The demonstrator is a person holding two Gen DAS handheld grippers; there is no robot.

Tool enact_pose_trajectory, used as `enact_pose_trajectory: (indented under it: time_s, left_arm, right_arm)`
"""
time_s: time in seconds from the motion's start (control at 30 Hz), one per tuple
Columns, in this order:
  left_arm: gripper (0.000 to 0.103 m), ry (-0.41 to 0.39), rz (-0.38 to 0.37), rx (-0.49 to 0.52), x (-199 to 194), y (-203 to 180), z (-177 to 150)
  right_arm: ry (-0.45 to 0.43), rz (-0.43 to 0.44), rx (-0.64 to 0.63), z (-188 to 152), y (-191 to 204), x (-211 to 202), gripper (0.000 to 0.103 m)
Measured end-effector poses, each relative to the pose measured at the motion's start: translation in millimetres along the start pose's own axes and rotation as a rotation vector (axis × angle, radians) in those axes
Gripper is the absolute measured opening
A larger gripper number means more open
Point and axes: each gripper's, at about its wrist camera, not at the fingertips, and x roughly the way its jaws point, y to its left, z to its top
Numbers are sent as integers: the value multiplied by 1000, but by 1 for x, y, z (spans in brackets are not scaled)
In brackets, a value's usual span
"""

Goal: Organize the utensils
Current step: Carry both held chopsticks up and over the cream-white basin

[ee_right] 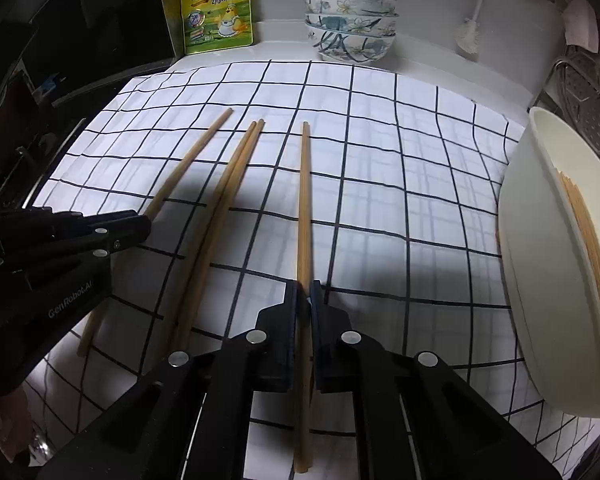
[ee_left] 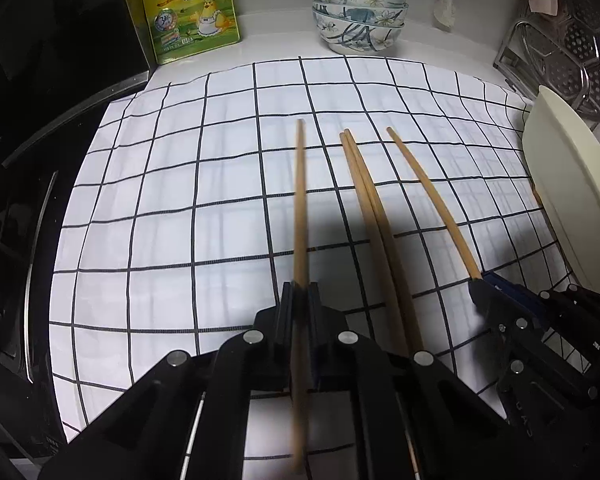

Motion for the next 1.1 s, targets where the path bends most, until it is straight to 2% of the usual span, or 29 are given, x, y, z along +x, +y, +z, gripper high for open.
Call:
enact_pose_trajectory:
  time_s: [0.27, 0.6, 0.83, 1.1]
  left_arm:
    - [7, 17, -29, -8, -17, 6, -2]
    - [7, -38, -53, 14, -63, -11, 11]
    - [7, -119, -97, 60, -98, -58, 38]
    - [7, -168, -196, 133, -120, -148, 64]
  right_arm:
    - [-16, 55, 89, 1, -8, -27, 7]
    - [-108, 92, 119, 13, -25, -88, 7]
    - [-196, 50, 166, 11, -75, -136, 7]
    - [-239, -30, 261, -4, -162, -169, 7]
